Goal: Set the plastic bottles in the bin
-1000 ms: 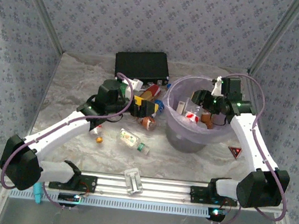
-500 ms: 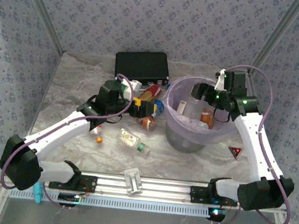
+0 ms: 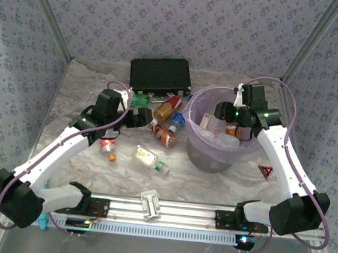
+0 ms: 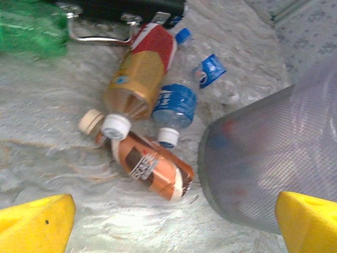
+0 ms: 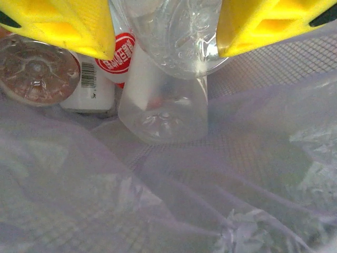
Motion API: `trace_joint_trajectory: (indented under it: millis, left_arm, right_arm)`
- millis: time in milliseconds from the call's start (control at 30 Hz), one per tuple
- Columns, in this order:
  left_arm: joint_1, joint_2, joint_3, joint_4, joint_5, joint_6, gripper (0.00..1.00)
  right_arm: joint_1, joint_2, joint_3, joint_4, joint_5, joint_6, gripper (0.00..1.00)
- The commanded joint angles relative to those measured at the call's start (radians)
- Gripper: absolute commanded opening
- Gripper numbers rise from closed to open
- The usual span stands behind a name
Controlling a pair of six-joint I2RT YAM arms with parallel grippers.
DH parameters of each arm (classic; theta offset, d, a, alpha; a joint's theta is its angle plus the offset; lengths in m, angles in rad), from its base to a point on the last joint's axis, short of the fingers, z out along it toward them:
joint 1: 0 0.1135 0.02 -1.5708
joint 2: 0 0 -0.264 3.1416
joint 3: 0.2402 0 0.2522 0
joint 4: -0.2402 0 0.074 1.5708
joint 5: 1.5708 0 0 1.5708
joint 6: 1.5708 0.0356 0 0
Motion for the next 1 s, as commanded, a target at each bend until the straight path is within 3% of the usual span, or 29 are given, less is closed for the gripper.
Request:
trace_joint_trajectory:
  millis: [0, 233, 500, 967]
  left_arm:
    - [0.012, -0.034, 0.008, -0.195, -0.106, -0.018, 0.97]
    - [0.045, -0.062, -0.005, -0.414, -0.245, -0.061, 0.97]
    - [0.088, -0.068, -0.092, -0.499, -0.301, -0.205, 0.98]
    - [0.147, -0.056, -0.318, -0.282, -0.275, -0.331, 0.95]
  right_arm:
    - [0.006, 0.039, -0.046, -0.015, 0.012, 0.007, 0.55]
    - [0.001, 0.033, -0.027, -0.019, 0.015, -0.004, 0.56]
    - [-0.025, -0.026, 0.103, -0.101, -0.020, -0.042, 0.81]
    - [-0.101, -0.150, 0.171, -0.119, -0.132, -0.070, 0.84]
